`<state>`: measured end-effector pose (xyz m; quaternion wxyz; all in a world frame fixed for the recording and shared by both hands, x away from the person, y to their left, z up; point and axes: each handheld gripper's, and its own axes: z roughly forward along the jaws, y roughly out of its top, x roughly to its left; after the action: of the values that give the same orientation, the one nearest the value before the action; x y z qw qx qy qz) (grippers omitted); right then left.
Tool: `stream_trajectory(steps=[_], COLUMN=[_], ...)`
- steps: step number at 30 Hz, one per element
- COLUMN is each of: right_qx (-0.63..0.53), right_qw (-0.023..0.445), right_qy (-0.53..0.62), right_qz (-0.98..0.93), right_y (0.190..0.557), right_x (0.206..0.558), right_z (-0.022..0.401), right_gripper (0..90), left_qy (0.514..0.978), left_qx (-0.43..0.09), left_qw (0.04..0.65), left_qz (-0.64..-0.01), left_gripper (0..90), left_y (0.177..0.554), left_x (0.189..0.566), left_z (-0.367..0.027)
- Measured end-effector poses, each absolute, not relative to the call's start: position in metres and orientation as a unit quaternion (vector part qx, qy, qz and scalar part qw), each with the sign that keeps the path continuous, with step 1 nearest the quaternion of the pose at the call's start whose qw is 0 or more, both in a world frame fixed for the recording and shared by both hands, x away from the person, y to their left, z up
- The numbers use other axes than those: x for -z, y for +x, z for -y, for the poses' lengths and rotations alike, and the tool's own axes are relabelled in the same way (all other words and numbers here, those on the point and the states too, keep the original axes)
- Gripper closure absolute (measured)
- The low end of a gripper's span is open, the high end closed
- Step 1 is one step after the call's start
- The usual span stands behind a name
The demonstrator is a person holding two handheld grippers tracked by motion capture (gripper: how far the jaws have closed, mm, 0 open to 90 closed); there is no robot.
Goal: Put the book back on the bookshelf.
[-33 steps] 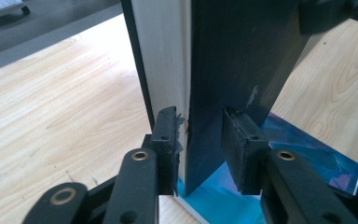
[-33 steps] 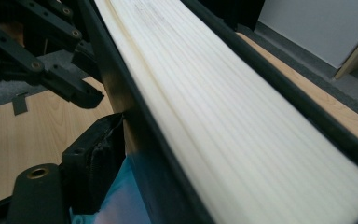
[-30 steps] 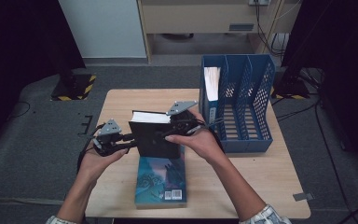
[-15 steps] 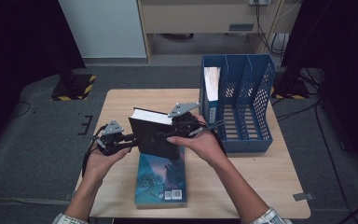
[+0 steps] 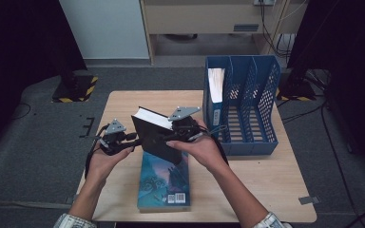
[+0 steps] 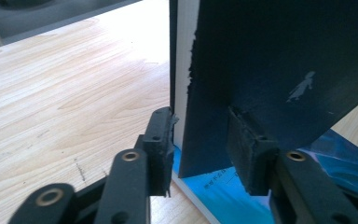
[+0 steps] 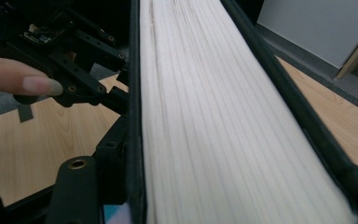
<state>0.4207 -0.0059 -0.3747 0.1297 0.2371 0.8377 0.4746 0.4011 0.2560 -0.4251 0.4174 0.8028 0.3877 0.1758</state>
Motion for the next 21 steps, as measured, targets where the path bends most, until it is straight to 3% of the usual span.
stream_trajectory(steps=[17,21], right_qx=[-0.481,-0.489], right_qw=[0.12,0.108], right_qy=[0.241,0.245], right_qz=[-0.834,-0.83], right_y=[0.424,0.424], right_x=[0.38,0.381], right_z=[0.0,0.002], right_gripper=[38.2,42.2], left_qy=[0.811,0.808], left_qx=[-0.181,-0.178], left_qw=[0.364,0.354], left_qz=[-0.42,-0.436], left_gripper=[37.9,33.7], left_y=[0.377,0.377], left_x=[0.48,0.491], left_z=[-0.277,-0.287])
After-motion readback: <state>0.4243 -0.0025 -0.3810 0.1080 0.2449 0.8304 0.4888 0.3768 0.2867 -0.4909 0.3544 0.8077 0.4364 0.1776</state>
